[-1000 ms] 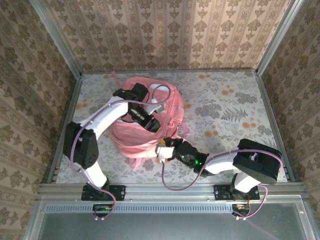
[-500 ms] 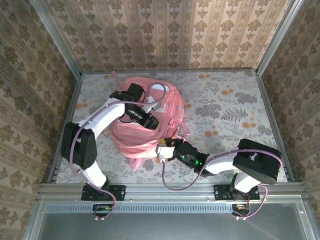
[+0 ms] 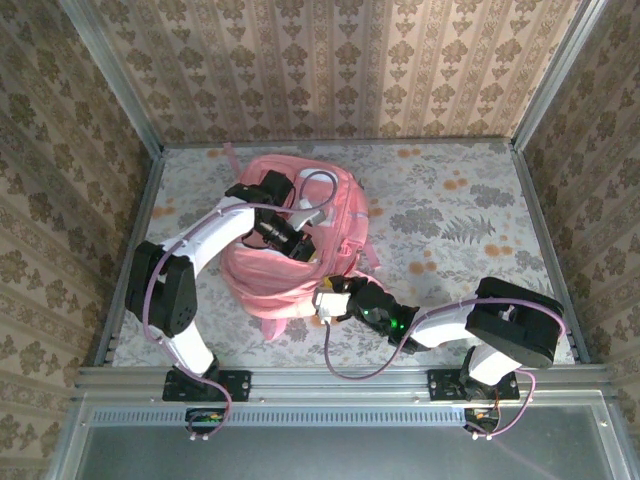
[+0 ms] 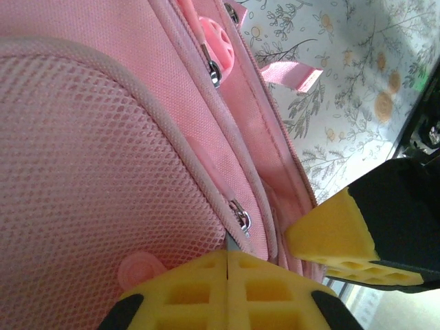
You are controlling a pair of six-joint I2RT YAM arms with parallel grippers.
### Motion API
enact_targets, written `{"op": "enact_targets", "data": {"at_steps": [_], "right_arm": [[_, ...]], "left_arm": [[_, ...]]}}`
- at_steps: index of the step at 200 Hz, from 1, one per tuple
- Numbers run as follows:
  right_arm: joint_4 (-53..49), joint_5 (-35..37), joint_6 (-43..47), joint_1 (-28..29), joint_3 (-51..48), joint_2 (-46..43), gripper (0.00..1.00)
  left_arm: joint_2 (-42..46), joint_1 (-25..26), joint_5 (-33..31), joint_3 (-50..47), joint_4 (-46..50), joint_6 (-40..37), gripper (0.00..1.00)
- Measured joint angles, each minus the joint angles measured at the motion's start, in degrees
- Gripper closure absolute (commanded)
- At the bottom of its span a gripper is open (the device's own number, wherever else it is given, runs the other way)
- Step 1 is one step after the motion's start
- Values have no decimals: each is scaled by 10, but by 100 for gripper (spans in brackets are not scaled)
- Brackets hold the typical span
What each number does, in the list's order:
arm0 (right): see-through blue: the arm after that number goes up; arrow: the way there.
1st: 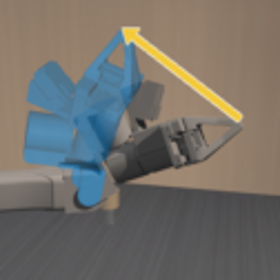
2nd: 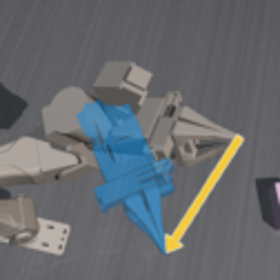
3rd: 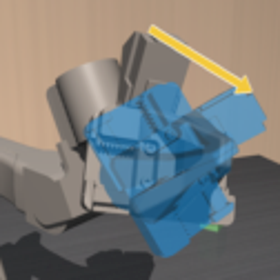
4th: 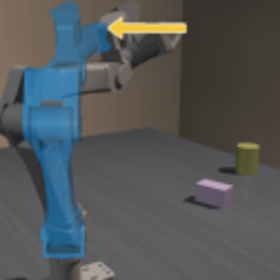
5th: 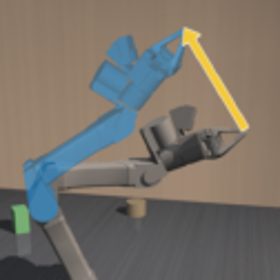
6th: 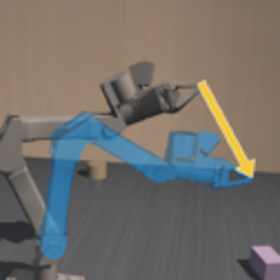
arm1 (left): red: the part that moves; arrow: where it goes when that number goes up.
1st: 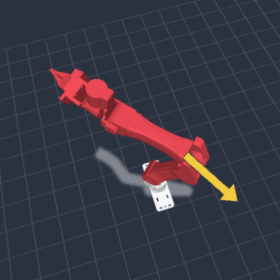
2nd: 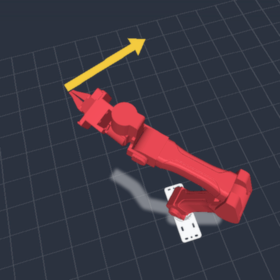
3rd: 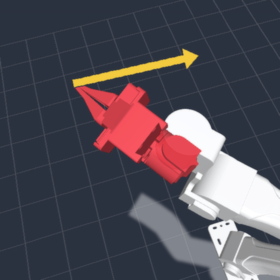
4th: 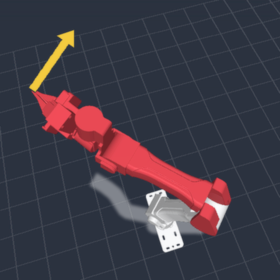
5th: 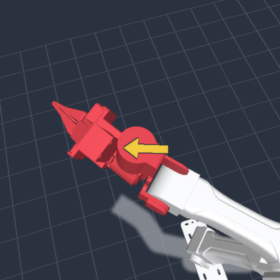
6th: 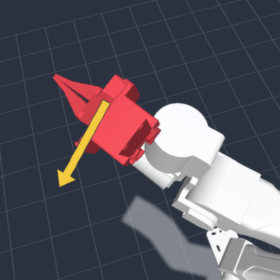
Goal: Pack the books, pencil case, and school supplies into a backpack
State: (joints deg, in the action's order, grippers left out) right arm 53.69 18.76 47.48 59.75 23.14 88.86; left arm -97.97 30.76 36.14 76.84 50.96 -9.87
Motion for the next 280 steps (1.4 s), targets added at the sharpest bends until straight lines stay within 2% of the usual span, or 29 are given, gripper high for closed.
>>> {"op": "enact_targets", "data": {"at_steps": [50,79,86,94,117,139,163,180,205,241,260,280], "right_arm": [[-2,-3,-2,-1,0,-2,100],[-6,-9,-2,-3,0,-2,100],[-6,-11,-3,-3,0,-2,100],[-7,-11,-4,-4,0,-2,100],[-8,-12,-9,-6,0,-2,100],[-11,-13,-11,-6,0,-3,100],[-16,-14,-23,-6,0,-6,67],[-35,-19,-42,-6,0,-22,59],[-78,-41,-77,-2,-3,-80,54],[-134,-66,-156,1,-33,-238,50],[-163,-73,-194,1,-40,-293,48],[-196,-74,-226,1,-40,-313,48]], "left_arm": [[3,1,-22,-13,0,2,66],[9,9,-49,-22,1,4,63],[12,10,-56,-23,2,4,65],[16,11,-63,-23,2,6,72],[21,9,-73,-26,4,8,100],[21,11,-79,-27,4,6,100],[28,11,-84,-27,3,7,100],[52,9,-89,-26,1,11,100],[116,-9,-94,-11,-8,27,100],[205,-69,-78,48,-48,59,100],[224,-79,-58,62,-68,73,100],[215,-77,-35,61,-73,82,100]]}}
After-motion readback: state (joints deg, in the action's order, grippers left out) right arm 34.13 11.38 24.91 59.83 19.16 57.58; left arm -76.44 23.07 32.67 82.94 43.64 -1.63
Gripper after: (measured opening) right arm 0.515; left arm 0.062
